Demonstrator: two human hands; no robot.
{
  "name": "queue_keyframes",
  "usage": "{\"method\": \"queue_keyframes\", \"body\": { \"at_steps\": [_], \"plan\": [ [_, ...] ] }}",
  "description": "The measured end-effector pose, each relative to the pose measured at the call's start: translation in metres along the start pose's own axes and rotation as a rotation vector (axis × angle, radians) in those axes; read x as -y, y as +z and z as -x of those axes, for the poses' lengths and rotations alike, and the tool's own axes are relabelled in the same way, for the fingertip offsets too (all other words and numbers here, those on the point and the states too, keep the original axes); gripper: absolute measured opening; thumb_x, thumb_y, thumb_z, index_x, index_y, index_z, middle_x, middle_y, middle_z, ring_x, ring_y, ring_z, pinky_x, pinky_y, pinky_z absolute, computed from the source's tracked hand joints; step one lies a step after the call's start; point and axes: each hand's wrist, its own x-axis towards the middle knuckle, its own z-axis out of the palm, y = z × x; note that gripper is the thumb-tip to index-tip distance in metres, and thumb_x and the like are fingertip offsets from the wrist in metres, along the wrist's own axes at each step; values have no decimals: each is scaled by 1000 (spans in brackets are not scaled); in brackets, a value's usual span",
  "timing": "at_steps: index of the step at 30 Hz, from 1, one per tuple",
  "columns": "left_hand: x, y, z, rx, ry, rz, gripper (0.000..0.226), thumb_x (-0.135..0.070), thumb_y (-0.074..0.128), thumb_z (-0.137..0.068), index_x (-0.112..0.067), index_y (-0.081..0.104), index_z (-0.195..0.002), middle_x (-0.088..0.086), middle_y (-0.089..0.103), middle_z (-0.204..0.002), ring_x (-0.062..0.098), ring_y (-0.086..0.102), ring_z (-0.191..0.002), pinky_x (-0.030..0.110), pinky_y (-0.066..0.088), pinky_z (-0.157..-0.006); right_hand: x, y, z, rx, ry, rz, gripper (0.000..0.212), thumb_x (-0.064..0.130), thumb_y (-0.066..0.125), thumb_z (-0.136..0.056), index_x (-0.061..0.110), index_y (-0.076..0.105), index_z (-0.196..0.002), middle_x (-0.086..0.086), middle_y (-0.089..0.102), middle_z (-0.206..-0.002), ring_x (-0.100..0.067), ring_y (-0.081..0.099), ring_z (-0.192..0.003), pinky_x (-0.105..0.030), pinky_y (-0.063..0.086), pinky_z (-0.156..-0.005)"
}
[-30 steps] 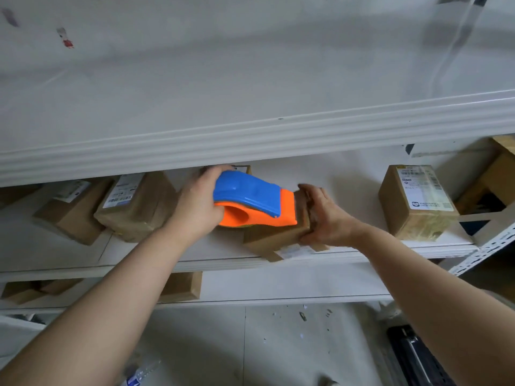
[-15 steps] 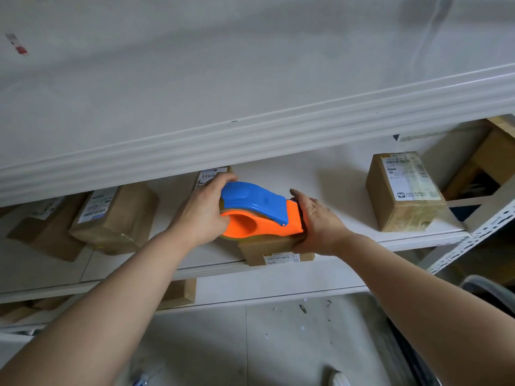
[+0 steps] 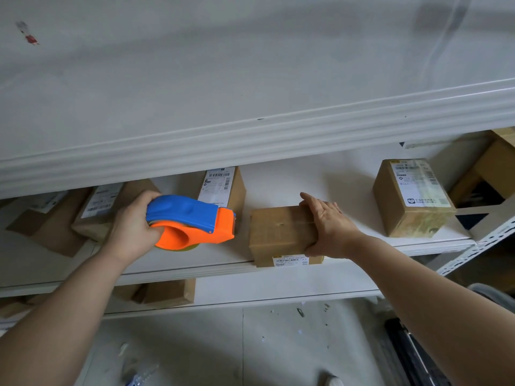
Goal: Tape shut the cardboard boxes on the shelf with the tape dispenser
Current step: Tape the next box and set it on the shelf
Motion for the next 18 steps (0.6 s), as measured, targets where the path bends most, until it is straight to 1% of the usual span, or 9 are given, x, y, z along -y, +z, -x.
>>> {"method": "queue_keyframes", "body": {
  "at_steps": [3,7,8,10,12,13,15,18],
  "plan": [
    [7,10,0,22,-17,30,55,14,59,-65,-16,55,-112,6,63,-98,25,58,-90,32,44,-75,0,-1,0,-2,-1,2,123,30,82,-58,21,4,-153,7,34,-147,-19,29,-137,-37,12,-120],
    [9,27,1,35,11,-2,56,15,59,-63,-12,56,-113,11,60,-104,31,57,-96,35,45,-77,-1,1,1,-4,-6,-28,124,28,83,-59,22,3,-153,7,32,-150,-18,28,-137,-36,18,-118],
    [7,32,1,31,19,-5,56,15,59,-63,-11,56,-112,12,59,-104,32,56,-97,35,45,-78,-1,1,1,-3,-5,-25,123,28,83,-60,22,2,-153,6,30,-152,-18,24,-140,-36,16,-119],
    [1,40,1,41,33,-14,55,14,59,-63,-10,56,-113,13,59,-105,33,57,-97,36,46,-77,2,-1,2,16,2,38,121,30,80,-65,21,-3,-153,4,19,-158,-18,6,-148,-37,5,-120],
    [-5,46,2,49,36,-10,54,12,58,-64,-12,55,-113,12,59,-106,33,58,-95,36,47,-76,14,1,3,44,-11,204,123,37,77,-70,17,-12,-153,3,0,-162,-20,-14,-148,-42,-6,-120],
    [-6,48,3,46,39,-8,54,11,58,-65,-12,55,-113,12,59,-106,32,58,-94,35,46,-75,21,5,4,52,-47,298,127,44,77,-69,16,-15,-152,2,-10,-162,-22,-20,-146,-44,-9,-119],
    [-8,49,4,40,44,-10,53,12,59,-65,-12,56,-112,12,59,-107,31,58,-95,33,44,-74,33,19,8,56,-155,435,130,58,72,-69,16,-19,-151,-1,-21,-159,-20,-27,-143,-45,-12,-118],
    [-7,48,5,37,43,-24,53,11,59,-65,-13,55,-112,11,59,-108,31,58,-96,35,46,-74,35,25,7,75,-204,483,126,63,67,-71,18,-20,-150,-2,-23,-159,-14,-31,-136,-44,-12,-117]
  ]
}}
